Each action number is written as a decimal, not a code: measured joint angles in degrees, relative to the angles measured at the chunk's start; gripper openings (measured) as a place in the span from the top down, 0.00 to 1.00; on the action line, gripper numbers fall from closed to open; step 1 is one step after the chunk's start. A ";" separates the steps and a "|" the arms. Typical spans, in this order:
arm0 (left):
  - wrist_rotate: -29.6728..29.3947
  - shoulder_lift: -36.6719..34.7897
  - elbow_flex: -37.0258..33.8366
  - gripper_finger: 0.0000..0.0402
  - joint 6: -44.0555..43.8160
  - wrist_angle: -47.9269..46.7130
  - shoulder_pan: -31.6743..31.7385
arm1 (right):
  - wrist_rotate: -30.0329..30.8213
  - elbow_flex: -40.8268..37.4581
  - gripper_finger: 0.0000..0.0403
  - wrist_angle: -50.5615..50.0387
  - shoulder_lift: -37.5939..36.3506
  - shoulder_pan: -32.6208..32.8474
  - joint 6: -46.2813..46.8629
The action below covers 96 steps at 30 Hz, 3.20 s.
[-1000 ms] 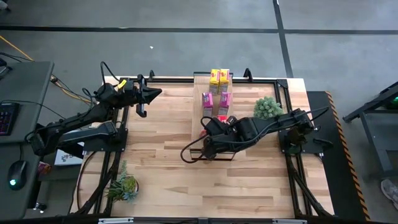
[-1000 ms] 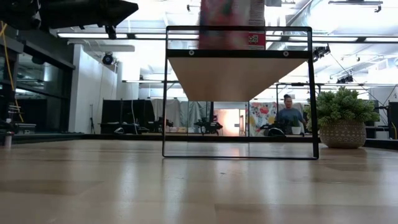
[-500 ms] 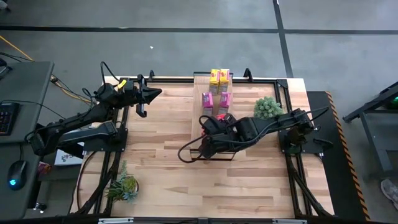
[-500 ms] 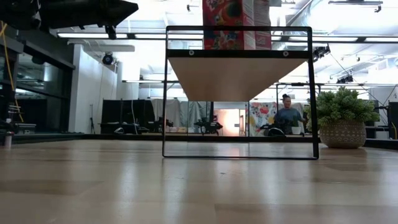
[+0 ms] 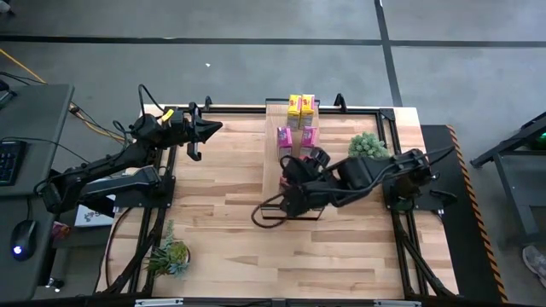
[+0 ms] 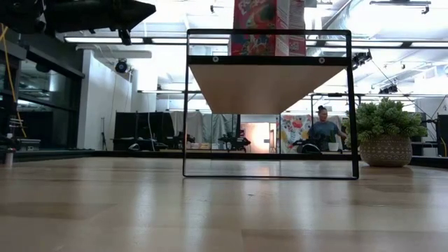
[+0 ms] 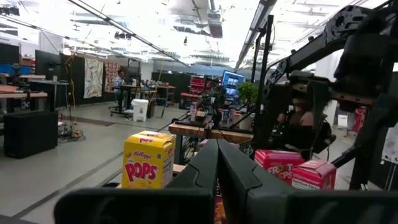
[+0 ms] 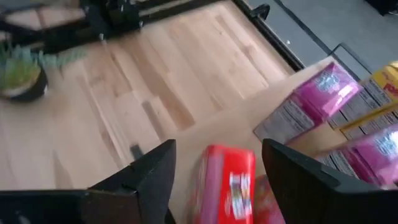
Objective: Stack cereal on shelf
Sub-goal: Adjust the cereals box on the shelf
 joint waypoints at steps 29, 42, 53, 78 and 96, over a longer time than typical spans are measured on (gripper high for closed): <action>0.00 0.02 0.00 1.00 0.92 -0.43 -0.02 | 2.80 -24.87 1.00 -2.04 0.12 7.89 16.18; 0.00 0.02 0.00 1.00 0.92 -0.71 -0.03 | 0.76 -24.86 1.00 7.72 0.09 4.74 8.82; 0.00 0.01 0.00 1.00 0.95 -0.74 -0.02 | 2.77 -24.86 1.00 12.11 0.09 1.92 8.84; 8.07 10.57 11.73 1.00 27.06 -35.00 -27.58 | -1.19 -24.84 1.00 11.94 -9.68 3.08 1.30; -7.05 31.56 20.28 1.00 35.54 -26.79 -31.45 | 12.29 -24.81 1.00 3.95 -13.40 3.41 3.54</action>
